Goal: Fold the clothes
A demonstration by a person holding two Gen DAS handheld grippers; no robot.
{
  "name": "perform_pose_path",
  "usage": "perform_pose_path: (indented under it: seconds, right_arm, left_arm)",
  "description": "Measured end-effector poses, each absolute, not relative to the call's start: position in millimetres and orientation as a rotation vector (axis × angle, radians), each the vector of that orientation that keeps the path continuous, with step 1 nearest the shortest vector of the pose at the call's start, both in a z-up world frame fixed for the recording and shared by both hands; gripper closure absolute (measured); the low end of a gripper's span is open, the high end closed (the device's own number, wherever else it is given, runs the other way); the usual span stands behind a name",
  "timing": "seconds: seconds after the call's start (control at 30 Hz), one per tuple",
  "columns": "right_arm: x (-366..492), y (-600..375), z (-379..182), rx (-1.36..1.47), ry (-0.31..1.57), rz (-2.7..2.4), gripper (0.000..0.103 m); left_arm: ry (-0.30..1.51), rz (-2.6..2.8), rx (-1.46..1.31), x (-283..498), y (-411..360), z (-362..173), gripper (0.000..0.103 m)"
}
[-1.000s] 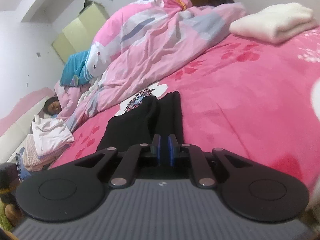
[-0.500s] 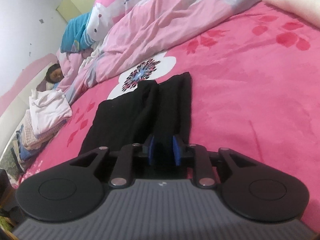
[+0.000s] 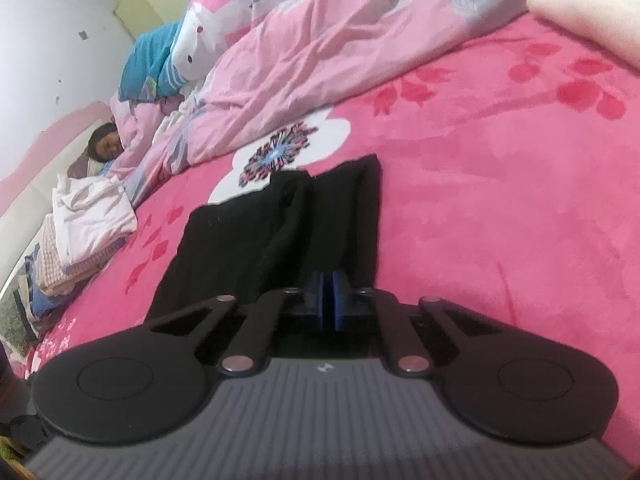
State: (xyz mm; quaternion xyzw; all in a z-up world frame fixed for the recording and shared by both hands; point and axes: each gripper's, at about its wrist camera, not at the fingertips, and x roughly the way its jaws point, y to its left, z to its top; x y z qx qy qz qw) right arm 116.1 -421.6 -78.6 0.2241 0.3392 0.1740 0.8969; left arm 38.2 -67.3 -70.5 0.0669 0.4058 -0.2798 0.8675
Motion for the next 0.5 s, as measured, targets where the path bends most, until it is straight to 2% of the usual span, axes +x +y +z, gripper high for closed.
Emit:
perform_pose_path:
  seconds: [0.3,0.5]
  right_arm:
    - [106.3,-422.8,-68.0,0.390,0.585,0.273,0.103]
    - [116.3,-425.5,-93.2,0.371,0.672,0.258,0.103]
  left_arm:
    - [0.855,-0.580,0.149,36.7,-68.6,-69.3,0.018]
    - [0.856,-0.578,0.155,36.3,-69.2,-69.4,0.018]
